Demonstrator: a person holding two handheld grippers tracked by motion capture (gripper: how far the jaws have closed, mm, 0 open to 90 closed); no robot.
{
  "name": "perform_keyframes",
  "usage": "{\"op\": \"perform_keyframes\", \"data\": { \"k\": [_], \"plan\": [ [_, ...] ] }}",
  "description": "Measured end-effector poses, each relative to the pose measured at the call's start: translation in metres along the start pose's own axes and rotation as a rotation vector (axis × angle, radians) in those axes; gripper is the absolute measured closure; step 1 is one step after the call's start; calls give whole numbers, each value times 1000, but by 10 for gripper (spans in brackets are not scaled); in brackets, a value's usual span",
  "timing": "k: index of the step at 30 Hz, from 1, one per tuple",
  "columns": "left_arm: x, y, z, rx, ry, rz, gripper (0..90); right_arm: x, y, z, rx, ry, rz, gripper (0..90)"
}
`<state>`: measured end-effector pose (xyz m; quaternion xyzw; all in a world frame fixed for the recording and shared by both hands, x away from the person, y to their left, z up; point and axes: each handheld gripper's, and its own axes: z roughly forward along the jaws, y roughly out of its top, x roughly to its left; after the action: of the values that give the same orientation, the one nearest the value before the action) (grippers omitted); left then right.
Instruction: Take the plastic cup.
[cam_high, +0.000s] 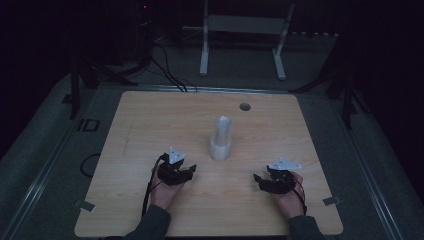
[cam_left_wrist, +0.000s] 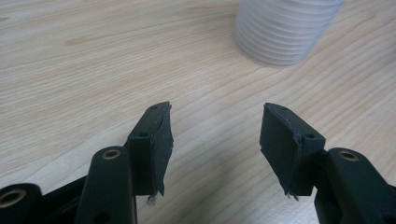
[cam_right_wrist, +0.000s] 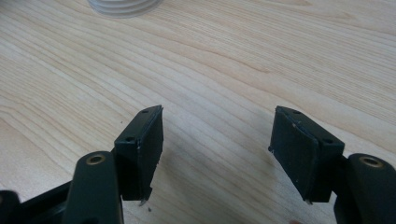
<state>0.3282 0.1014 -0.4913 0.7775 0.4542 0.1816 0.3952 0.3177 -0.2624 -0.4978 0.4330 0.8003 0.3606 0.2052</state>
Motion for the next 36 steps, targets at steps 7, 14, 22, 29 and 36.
{"op": "perform_keyframes", "data": {
  "k": [7,14,22,29,36],
  "plan": [
    [-4,5,-3,-13,-21,12,433,2,4,-3,-17,6,-9,344],
    [-7,11,-4,-21,-9,41,413,7,18,-13,-41,13,-43,344],
    [-12,21,-5,-35,-31,67,398,10,42,-26,-87,25,-69,345],
    [-16,34,-4,-66,-81,94,344,13,59,-27,-115,42,-83,344],
    [-22,51,3,-92,-115,116,298,16,77,-28,-146,58,-96,344]
  ]
}}
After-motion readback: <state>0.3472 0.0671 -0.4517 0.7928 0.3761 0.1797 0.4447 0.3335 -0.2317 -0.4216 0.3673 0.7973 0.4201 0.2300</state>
